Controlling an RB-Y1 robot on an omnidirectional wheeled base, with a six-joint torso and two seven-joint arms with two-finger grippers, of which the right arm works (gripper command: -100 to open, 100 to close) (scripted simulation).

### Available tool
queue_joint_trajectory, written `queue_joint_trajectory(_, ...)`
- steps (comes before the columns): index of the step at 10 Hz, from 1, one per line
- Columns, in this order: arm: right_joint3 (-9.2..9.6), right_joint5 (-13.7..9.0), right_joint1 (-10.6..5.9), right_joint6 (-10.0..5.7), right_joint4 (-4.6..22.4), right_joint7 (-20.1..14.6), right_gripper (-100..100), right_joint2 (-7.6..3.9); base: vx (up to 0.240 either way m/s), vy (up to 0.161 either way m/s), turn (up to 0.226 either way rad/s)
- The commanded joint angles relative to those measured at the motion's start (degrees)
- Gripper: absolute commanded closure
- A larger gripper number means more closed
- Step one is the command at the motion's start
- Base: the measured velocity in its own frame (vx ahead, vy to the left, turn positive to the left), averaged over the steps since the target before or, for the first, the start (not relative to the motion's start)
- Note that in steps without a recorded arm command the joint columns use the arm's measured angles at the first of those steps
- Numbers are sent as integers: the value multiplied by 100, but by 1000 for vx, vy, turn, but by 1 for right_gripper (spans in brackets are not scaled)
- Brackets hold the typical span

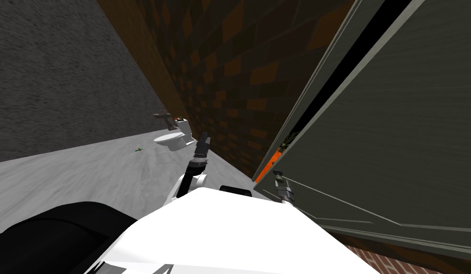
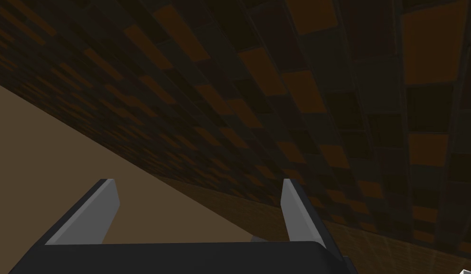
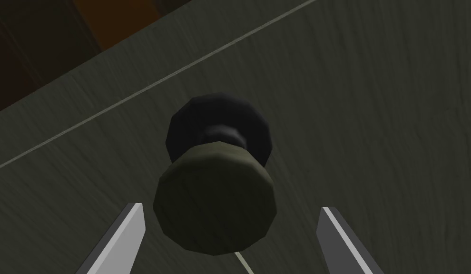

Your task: Pull the door open

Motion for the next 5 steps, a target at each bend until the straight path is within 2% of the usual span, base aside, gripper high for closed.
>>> queue_joint_trajectory(1, 82, -138, -6, 38, -79, -286, -100, 19, -86, 37, 25)
queue_joint_trajectory(2, 82, -138, -6, 38, -79, -360, -100, 19, -55, 8, 8)
queue_joint_trajectory(4, 187, -330, -47, 57, -120, -723, -100, 35, -58, -3, 29)
queue_joint_trajectory(5, 187, -330, -47, 57, -120, -792, -100, 35, -54, -9, 14)
